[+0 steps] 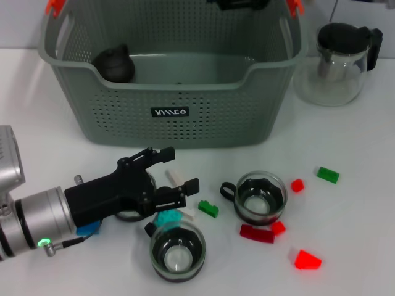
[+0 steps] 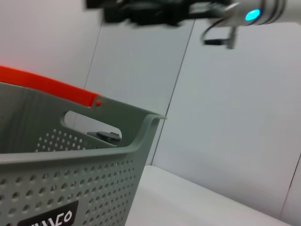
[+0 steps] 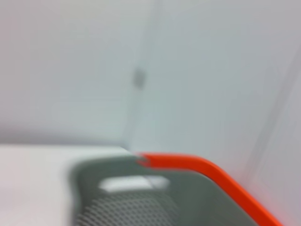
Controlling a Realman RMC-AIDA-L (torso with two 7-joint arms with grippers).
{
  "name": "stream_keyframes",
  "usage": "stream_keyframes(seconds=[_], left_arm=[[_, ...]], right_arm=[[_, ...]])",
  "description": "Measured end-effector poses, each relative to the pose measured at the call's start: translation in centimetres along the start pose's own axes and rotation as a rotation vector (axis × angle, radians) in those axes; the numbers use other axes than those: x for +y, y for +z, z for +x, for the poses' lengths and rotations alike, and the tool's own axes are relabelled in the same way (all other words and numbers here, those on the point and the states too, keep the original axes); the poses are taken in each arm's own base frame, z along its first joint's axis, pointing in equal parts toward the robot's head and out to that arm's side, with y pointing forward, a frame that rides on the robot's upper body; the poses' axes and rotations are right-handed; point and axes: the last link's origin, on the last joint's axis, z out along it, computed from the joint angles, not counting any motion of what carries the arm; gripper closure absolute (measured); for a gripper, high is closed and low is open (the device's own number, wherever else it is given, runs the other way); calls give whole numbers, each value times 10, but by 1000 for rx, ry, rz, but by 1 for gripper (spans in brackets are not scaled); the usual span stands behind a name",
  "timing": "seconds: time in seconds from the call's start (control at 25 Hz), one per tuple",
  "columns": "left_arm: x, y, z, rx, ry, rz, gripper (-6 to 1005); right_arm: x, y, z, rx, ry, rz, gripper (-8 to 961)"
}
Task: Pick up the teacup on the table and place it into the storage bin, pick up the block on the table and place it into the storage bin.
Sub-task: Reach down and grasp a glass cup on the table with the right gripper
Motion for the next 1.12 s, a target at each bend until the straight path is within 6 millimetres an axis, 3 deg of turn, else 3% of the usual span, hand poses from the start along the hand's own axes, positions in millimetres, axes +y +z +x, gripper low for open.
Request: stream_keyframes(seconds=[0.24, 0.44, 0.72, 1.12], left_arm=[[0, 0, 0, -1, 3, 1, 67], [-3, -3, 2, -5, 5, 4, 67], [-3, -5, 1, -7, 5, 10, 67], [-3, -6, -1, -7, 2, 11, 67]], right_arm=[[43, -56, 24, -62, 37, -343, 240], [70, -73, 56, 80, 62, -499, 244], [87, -64, 89, 319, 95, -539, 247], [92, -31, 109, 517, 43, -520, 248]])
